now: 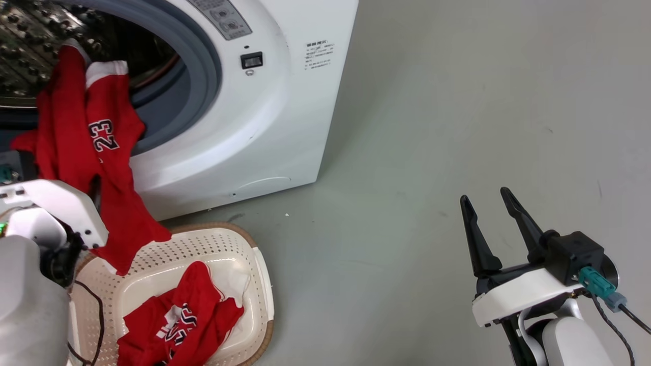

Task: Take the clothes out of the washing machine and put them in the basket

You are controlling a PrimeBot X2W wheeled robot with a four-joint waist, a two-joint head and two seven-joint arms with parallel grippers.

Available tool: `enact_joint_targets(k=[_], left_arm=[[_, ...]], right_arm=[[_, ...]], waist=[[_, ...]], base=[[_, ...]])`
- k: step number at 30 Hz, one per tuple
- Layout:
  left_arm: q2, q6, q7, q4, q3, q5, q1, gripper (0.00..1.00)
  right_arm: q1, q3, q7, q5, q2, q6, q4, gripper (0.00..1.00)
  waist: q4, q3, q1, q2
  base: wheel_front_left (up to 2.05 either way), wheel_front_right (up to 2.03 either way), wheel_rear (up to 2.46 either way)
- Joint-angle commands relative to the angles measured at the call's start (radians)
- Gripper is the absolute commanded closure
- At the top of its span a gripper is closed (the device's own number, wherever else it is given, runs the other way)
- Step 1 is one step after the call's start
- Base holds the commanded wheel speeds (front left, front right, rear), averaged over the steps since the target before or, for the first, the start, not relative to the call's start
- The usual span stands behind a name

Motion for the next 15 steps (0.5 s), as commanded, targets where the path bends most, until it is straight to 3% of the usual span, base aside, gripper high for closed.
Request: enact_joint_targets(k=[1, 15], left_arm=[[0.011, -0.001, 0.008, 0.007, -0.001, -0.003, -0.022, 0.00], [0.035, 0.031, -0.013, 0.089, -0.006, -0.006, -0.137, 0.00]], right_arm=[[-0.019, 0.001, -0.008, 0.003, 0.000, -0.001, 0.003, 0.00], [-0.058, 0.011, -0.033, 0.016, 0.000, -0.001, 0.036, 0.00]], waist=[[-0.011, 0.016, 0.0001, -0.0001], [-0.033, 0.064, 0.0001, -0.0001]], base=[[0.00, 0.00, 0.00], [0.00, 0.00, 0.00]])
